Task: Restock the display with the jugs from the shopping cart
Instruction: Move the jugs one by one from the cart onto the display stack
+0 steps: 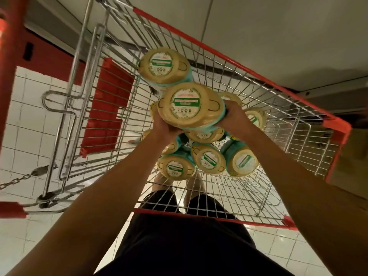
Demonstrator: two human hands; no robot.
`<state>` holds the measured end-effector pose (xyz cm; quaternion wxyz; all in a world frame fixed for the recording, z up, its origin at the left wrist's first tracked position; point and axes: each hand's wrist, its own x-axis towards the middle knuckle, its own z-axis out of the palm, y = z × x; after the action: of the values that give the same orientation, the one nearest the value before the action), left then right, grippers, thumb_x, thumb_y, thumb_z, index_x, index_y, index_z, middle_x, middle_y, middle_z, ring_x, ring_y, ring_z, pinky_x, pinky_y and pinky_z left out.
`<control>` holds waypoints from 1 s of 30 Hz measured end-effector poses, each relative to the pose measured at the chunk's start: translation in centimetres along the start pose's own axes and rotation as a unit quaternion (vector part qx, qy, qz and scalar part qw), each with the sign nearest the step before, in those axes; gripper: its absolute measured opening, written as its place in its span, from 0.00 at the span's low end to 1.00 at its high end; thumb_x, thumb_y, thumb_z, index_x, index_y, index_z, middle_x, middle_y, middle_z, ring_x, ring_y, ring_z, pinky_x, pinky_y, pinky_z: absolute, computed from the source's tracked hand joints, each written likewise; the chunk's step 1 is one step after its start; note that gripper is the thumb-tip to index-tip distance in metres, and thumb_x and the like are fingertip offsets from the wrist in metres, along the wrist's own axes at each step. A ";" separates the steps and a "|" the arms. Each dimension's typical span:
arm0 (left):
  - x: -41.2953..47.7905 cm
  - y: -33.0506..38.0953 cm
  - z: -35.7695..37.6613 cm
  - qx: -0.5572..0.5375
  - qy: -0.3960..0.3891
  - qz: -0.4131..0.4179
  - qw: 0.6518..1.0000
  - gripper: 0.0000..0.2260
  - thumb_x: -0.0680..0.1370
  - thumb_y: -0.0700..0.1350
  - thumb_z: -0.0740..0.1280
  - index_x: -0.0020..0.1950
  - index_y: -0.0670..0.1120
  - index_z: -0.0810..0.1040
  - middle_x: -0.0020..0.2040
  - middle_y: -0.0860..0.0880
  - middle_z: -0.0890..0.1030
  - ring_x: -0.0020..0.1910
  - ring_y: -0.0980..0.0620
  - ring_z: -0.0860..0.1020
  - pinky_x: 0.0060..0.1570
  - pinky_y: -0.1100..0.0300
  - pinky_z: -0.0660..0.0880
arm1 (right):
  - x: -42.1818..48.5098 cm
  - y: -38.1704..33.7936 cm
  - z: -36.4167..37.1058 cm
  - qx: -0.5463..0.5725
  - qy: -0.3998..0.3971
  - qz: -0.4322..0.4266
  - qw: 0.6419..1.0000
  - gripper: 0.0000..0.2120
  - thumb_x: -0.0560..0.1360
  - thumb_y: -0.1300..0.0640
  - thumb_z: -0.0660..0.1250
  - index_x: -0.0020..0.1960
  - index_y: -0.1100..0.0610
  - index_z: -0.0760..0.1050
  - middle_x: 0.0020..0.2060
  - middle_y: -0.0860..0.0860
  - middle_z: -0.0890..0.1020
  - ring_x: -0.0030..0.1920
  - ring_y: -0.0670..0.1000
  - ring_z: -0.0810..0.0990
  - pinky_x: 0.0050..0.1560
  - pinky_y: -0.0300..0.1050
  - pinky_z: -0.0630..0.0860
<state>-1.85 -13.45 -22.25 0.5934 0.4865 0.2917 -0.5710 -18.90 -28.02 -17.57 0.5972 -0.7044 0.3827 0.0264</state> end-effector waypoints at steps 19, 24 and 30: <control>-19.3 -1.4 -3.7 0.192 -0.164 -0.006 0.967 0.24 0.87 0.55 0.55 0.77 0.44 0.73 0.70 0.40 0.80 0.65 0.39 0.80 0.65 0.38 0.77 | -20.3 -5.8 6.7 0.108 0.195 -0.109 0.969 0.09 0.76 0.69 0.71 0.54 0.60 0.82 0.43 0.40 0.87 0.47 0.36 0.84 0.50 0.32 0.79; -21.0 -2.8 -4.7 0.255 -0.160 -0.058 0.952 0.27 0.85 0.62 0.55 0.76 0.47 0.75 0.72 0.42 0.78 0.72 0.37 0.74 0.74 0.33 0.66 | -26.3 -4.7 10.2 0.135 0.276 -0.082 0.948 0.11 0.79 0.74 0.69 0.57 0.64 0.83 0.50 0.48 0.88 0.55 0.48 0.85 0.58 0.45 0.81; -23.9 -6.7 -4.0 0.351 -0.212 -0.108 0.906 0.27 0.85 0.58 0.54 0.42 0.54 0.91 0.48 0.50 0.89 0.49 0.47 0.87 0.48 0.47 0.85 | -34.3 -3.4 13.6 0.155 0.389 -0.064 0.906 0.12 0.77 0.72 0.70 0.59 0.64 0.84 0.50 0.56 0.88 0.53 0.57 0.87 0.55 0.53 0.84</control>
<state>-11.70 0.49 -3.79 0.3667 0.4964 -0.0092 -0.7868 -35.45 1.12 -1.67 0.5026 -0.5802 0.5383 -0.3478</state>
